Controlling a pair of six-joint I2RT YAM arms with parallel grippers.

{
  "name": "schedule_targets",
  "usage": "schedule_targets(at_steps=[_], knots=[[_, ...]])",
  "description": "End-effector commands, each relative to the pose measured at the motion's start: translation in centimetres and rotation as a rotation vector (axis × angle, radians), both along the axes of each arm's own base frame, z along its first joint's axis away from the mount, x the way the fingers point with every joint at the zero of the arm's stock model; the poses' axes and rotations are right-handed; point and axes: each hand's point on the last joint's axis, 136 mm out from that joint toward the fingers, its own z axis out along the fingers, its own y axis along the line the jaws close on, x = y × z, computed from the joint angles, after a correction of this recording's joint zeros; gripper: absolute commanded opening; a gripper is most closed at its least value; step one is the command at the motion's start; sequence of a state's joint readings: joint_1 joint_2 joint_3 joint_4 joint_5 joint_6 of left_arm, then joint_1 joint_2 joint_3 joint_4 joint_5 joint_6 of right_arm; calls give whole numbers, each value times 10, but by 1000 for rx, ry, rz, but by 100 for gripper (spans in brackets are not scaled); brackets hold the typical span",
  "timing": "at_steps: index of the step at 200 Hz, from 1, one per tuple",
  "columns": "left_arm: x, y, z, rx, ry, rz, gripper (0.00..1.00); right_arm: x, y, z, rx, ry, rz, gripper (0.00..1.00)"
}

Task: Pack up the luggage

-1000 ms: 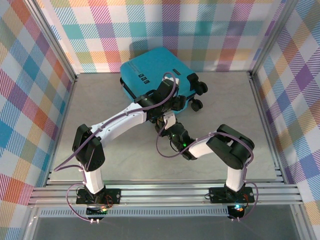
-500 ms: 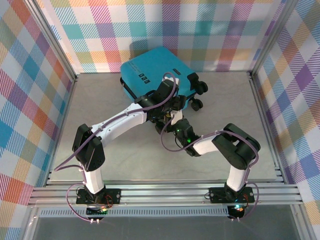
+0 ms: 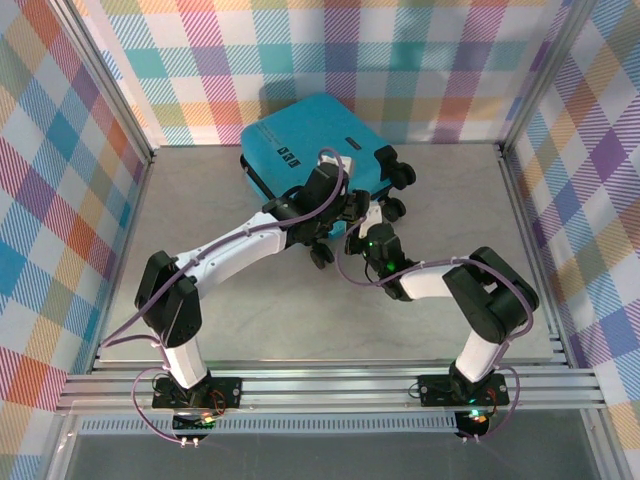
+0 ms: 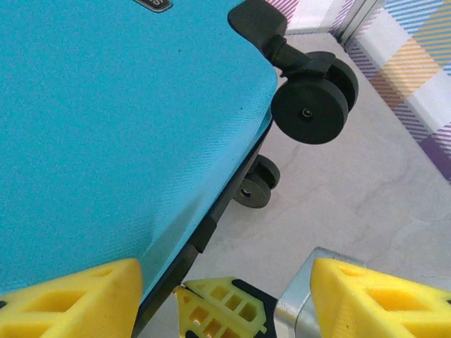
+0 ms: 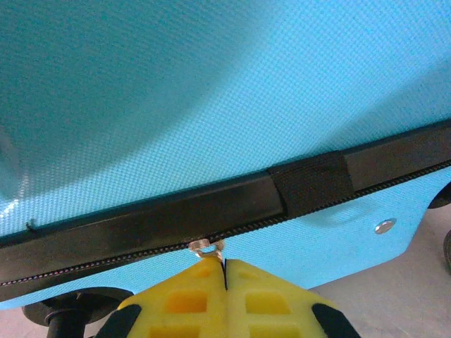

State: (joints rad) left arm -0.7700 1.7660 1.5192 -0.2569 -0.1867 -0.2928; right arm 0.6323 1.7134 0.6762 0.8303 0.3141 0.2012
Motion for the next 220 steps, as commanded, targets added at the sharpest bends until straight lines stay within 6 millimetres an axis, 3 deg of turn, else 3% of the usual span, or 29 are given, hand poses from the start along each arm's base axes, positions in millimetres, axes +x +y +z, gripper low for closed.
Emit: schedule_targets(at_steps=[1, 41, 101, 160, 181, 220], knots=[[-23, 121, -131, 445, 339, 207, 66, 24, -64, -14, -18, 100, -251, 0], [-30, 135, -130, 447, 337, 225, 66, 29, -82, -13, -41, 163, -317, 0], [-26, 150, -132, 432, 352, 249, 66, 35, -124, -1, -47, 198, -404, 0], [-17, 167, -125, 434, 346, 278, 65, 35, -143, -2, -46, 225, -410, 0], [-16, 173, -119, 436, 338, 289, 65, 32, -140, -3, -34, 219, -377, 0], [-20, 185, -115, 454, 336, 312, 65, 14, -104, 9, 47, 117, -140, 3]])
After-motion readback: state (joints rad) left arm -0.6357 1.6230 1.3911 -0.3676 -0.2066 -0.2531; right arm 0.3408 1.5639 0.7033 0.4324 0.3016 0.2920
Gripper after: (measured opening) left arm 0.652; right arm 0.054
